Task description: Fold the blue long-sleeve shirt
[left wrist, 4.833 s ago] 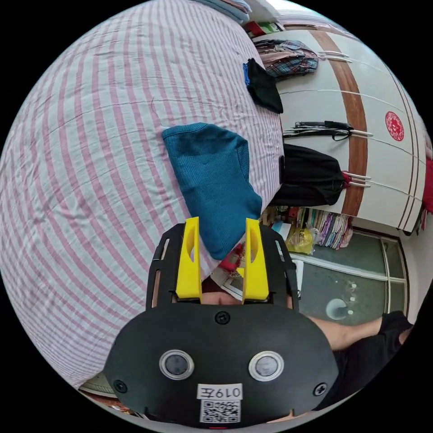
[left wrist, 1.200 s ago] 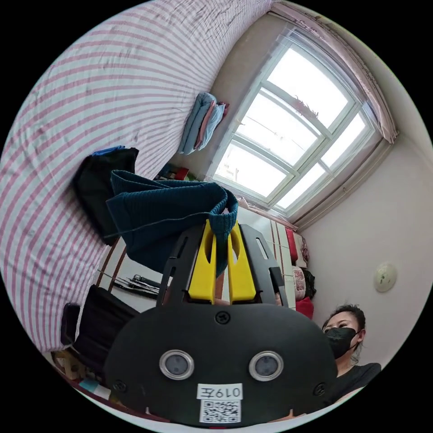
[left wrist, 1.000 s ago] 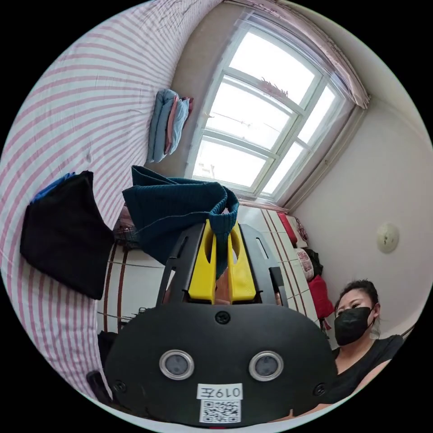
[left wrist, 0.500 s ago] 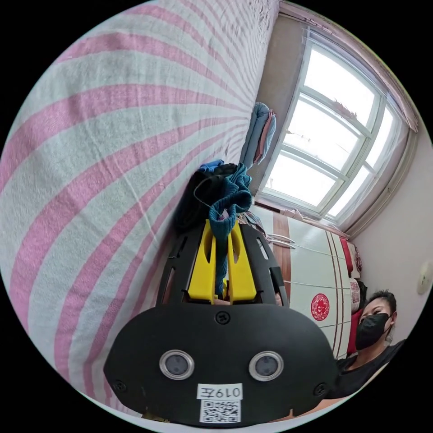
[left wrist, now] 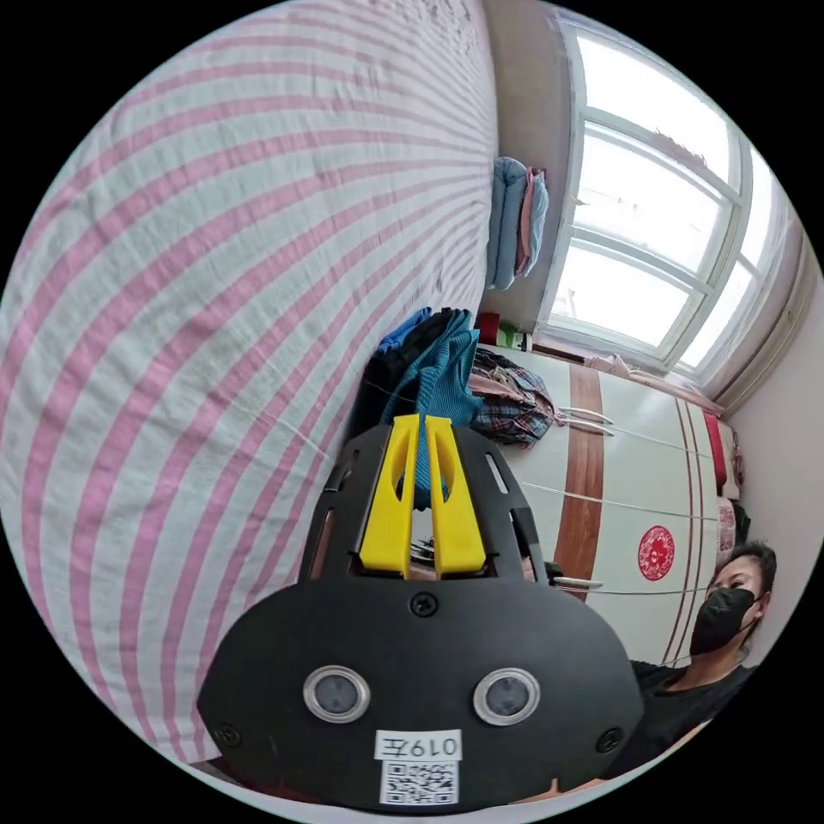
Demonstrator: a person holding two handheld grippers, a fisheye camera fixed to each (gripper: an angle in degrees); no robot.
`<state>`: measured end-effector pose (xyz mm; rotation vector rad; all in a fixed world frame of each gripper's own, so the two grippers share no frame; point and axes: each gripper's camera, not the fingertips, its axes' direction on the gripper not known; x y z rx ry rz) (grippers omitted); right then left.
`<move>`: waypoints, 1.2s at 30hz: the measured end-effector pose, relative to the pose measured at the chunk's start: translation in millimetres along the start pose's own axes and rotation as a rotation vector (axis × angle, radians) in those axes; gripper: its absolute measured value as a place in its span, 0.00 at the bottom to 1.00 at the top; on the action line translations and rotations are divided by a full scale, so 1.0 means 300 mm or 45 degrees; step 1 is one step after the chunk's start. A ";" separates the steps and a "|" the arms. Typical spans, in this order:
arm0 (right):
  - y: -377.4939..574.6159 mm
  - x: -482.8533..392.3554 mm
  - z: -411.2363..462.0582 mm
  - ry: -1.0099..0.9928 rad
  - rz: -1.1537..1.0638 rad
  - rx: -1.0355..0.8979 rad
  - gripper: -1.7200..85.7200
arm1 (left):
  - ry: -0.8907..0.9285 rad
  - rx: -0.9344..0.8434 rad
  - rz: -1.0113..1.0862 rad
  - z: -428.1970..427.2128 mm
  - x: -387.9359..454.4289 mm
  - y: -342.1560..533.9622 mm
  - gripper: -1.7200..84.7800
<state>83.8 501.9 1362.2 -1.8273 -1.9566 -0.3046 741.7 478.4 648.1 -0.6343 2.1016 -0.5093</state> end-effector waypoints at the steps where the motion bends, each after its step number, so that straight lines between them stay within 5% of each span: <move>1: 0.009 -0.013 -0.007 0.036 -0.008 -0.005 0.12 | -0.052 0.004 0.071 -0.009 0.037 0.004 0.04; 8: 0.091 0.037 -0.010 -0.028 0.049 0.051 0.15 | -0.142 -0.234 0.426 0.236 0.231 -0.008 0.03; 17: 0.347 0.076 -0.131 -0.060 -0.032 0.381 0.15 | -0.193 -0.268 0.458 0.398 0.238 -0.072 0.03; 27: 0.479 -0.095 0.224 0.794 -0.508 0.273 0.12 | -0.400 -0.271 0.704 0.490 0.294 -0.077 0.03; 36: 0.612 -0.001 0.398 0.740 -0.492 0.306 0.06 | -0.761 -0.297 0.794 0.543 0.227 -0.031 0.03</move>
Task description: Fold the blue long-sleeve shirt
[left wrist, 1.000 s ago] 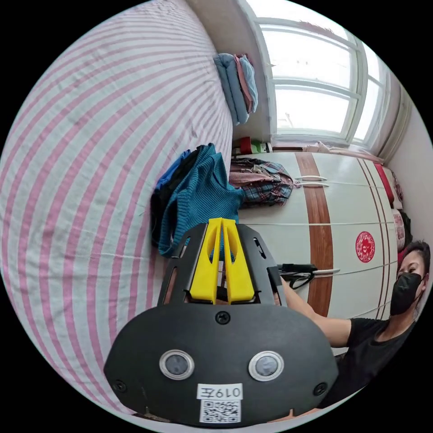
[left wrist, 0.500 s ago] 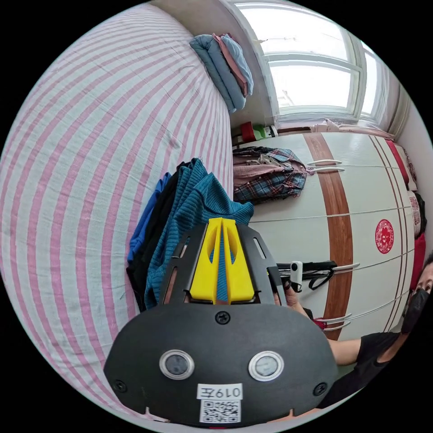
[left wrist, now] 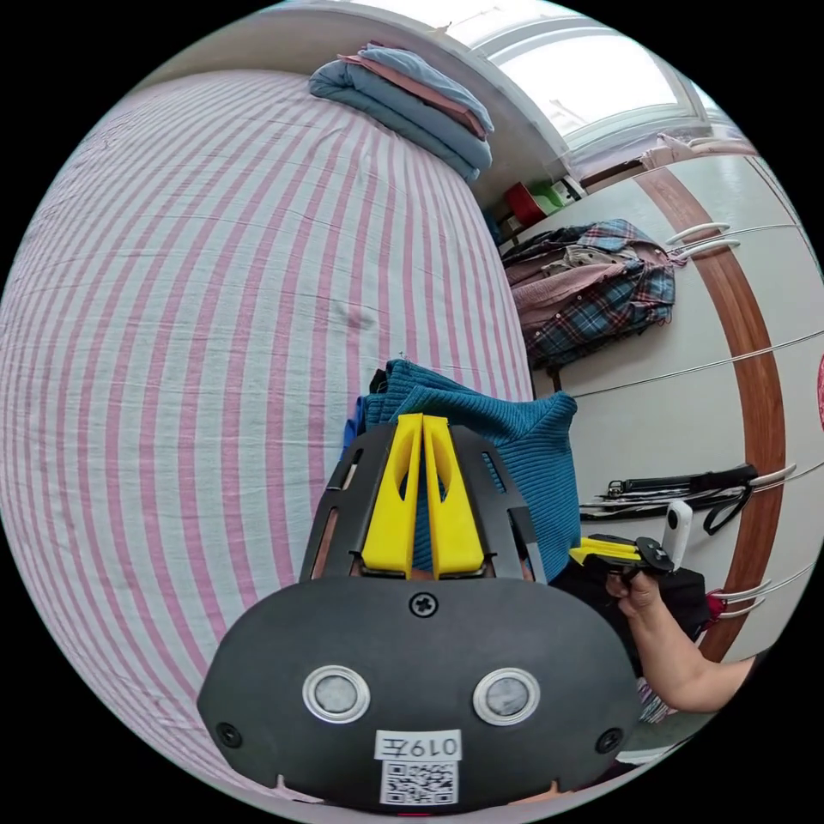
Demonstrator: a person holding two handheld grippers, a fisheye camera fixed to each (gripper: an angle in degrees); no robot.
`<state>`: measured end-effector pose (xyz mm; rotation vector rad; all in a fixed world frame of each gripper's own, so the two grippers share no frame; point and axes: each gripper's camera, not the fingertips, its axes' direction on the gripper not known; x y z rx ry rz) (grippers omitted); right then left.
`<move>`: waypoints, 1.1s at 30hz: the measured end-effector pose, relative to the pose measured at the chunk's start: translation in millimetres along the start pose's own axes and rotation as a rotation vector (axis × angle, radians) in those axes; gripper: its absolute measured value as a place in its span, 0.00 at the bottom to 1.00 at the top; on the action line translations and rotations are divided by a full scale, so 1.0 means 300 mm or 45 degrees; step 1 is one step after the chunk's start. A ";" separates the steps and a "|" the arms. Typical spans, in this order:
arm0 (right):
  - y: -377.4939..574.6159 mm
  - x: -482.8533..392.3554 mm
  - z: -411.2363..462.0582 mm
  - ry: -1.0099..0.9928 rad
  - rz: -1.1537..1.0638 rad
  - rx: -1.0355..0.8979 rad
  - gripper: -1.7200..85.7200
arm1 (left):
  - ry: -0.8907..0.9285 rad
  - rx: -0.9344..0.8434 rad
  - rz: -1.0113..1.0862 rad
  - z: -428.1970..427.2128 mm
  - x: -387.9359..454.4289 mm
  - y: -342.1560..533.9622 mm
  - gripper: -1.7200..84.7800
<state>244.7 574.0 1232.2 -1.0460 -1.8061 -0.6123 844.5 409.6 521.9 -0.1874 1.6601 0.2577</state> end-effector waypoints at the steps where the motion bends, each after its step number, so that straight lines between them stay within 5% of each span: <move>1: 0.023 -0.015 0.025 0.016 0.001 -0.008 0.08 | -0.017 -0.018 0.016 0.010 -0.001 0.011 0.03; 8: 0.170 -0.113 0.143 0.154 -0.051 -0.003 0.10 | -0.031 -0.149 0.116 0.034 -0.025 0.122 0.03; 18: 0.491 -0.304 0.293 0.413 -0.018 0.203 0.03 | -0.055 0.044 0.197 -0.119 -0.085 0.440 0.03; 23: 0.737 -0.506 0.333 0.501 -0.069 0.344 0.01 | -0.245 -0.002 0.558 -0.243 0.027 0.928 0.03; 33: 1.408 -0.999 0.556 0.492 -0.101 0.469 0.01 | -0.235 -0.307 0.680 -0.369 0.037 1.926 0.03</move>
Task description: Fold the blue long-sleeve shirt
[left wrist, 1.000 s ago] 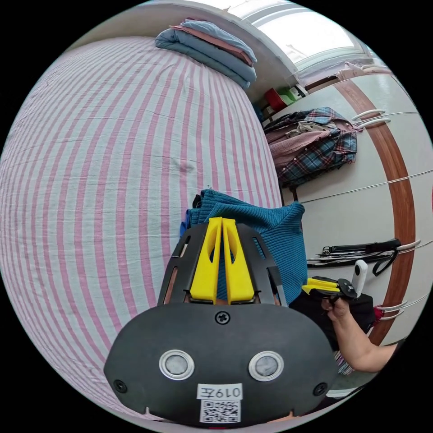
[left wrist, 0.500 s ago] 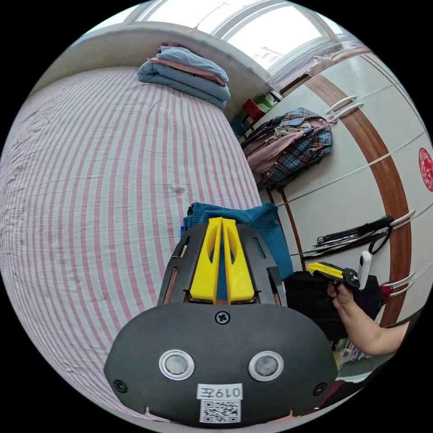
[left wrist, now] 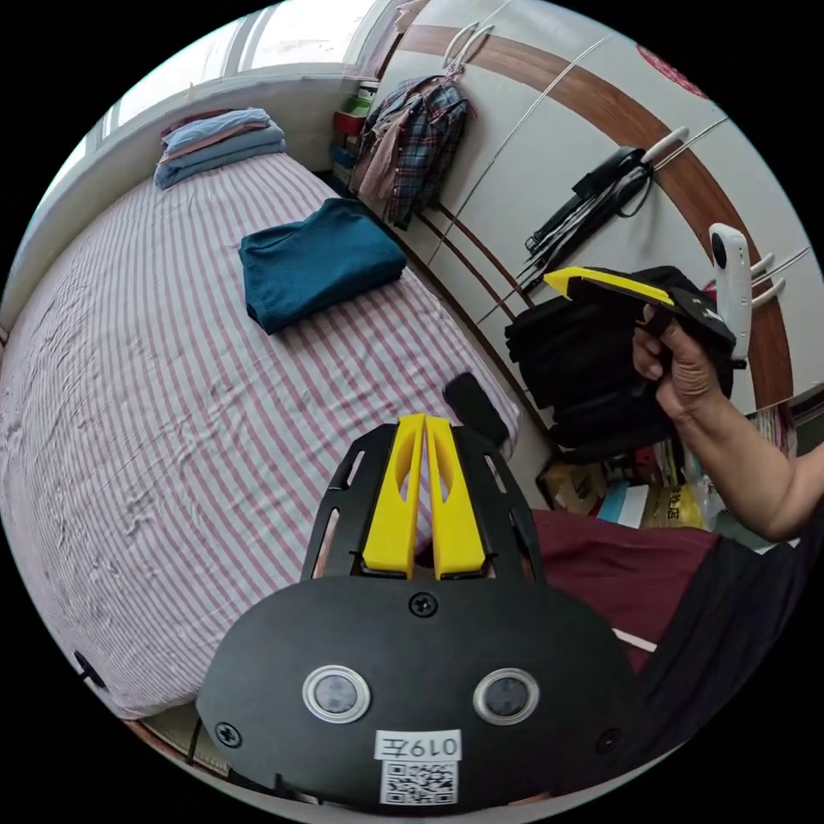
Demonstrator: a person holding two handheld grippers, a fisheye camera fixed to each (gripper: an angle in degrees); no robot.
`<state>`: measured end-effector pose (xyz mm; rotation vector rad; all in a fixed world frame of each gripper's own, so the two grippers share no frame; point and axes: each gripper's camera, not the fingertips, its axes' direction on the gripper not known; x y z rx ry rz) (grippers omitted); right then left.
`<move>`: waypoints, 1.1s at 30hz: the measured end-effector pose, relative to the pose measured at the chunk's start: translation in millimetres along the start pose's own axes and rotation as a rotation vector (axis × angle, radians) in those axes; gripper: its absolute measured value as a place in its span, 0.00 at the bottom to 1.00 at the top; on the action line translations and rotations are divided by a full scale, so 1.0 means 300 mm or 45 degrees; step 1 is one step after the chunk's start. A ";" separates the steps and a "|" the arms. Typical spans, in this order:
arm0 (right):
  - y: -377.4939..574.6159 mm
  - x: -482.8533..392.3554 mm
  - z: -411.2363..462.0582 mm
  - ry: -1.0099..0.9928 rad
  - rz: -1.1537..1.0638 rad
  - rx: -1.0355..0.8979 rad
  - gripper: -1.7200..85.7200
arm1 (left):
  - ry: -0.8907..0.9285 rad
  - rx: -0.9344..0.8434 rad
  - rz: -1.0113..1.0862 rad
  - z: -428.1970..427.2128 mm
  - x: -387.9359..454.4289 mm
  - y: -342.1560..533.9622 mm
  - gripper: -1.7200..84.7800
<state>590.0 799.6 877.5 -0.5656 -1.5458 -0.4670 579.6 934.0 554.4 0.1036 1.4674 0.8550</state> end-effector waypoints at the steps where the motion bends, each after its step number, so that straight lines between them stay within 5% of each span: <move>1: 0.080 -0.062 -0.028 0.015 0.024 0.018 0.01 | 0.039 0.002 0.026 -0.009 0.037 0.097 0.03; 11: 0.689 -0.606 -0.038 0.215 0.067 0.169 0.01 | 0.057 0.210 0.156 -0.060 0.069 0.934 0.03; 24: 1.046 -1.186 0.178 -0.084 -0.410 0.225 0.01 | 0.324 0.252 -0.032 0.144 -0.009 1.865 0.03; 33: 1.020 -1.420 0.466 -0.366 -0.743 0.197 0.01 | 0.050 0.375 -0.321 0.264 -0.083 2.345 0.03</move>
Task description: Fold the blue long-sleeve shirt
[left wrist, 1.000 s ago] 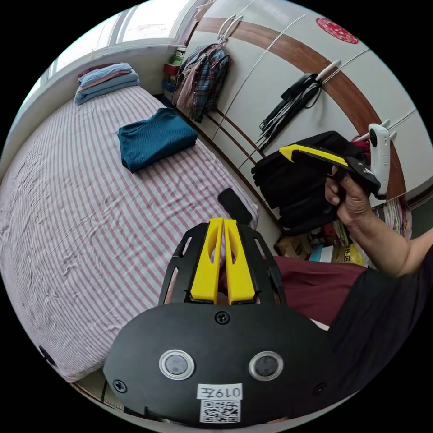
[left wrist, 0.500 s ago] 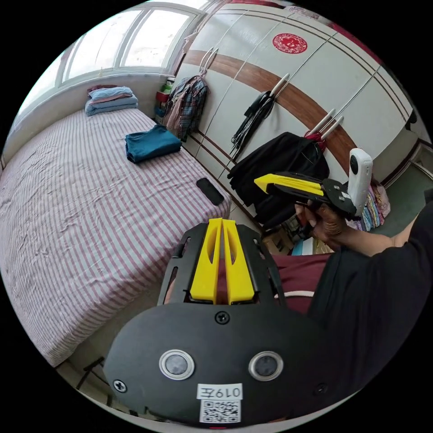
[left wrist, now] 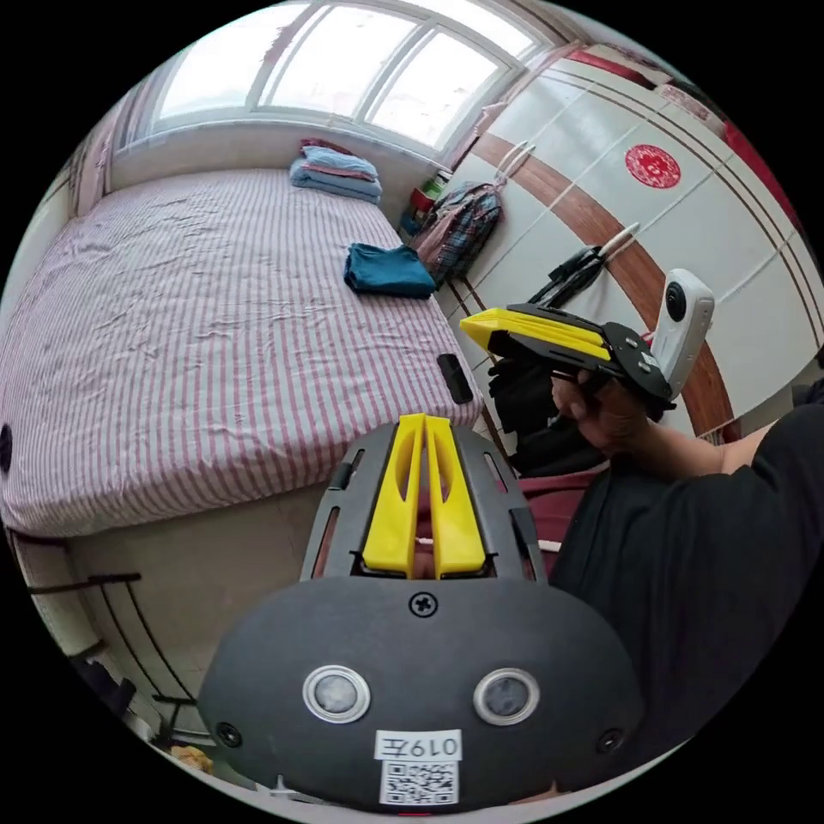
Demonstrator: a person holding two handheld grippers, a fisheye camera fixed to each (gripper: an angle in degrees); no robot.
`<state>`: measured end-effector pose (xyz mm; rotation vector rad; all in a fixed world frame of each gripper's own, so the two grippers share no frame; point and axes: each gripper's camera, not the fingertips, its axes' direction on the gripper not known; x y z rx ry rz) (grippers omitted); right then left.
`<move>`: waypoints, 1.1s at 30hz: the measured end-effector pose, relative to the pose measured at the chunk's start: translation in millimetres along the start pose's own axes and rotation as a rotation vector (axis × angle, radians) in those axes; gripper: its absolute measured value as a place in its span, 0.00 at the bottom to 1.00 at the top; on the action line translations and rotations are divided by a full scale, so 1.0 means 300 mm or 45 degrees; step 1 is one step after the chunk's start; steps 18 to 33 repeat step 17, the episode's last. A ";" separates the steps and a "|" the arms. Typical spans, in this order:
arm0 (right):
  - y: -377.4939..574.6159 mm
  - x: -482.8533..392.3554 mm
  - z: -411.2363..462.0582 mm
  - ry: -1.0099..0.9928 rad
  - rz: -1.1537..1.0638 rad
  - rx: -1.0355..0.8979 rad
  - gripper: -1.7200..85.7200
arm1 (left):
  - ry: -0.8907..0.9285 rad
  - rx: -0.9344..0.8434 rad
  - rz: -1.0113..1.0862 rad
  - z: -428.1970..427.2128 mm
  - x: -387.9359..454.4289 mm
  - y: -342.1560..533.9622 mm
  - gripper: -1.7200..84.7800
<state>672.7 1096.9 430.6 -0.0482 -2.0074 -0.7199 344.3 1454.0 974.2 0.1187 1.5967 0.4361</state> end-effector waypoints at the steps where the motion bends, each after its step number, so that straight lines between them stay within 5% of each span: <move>1: -0.021 -0.022 0.041 -0.102 -0.073 0.008 0.01 | -0.024 0.019 -0.080 -0.001 -0.034 0.064 0.03; 7: -0.086 -0.186 0.211 -0.470 -0.413 0.232 0.01 | -0.457 0.353 -0.580 -0.094 -0.187 0.404 0.03; 17: -0.119 -0.561 0.527 -0.836 -0.789 0.159 0.01 | -0.611 0.713 -1.124 -0.083 -0.334 1.021 0.03; 33: -0.119 -0.561 0.527 -0.836 -0.789 0.159 0.01 | -0.611 0.713 -1.124 -0.083 -0.334 1.021 0.03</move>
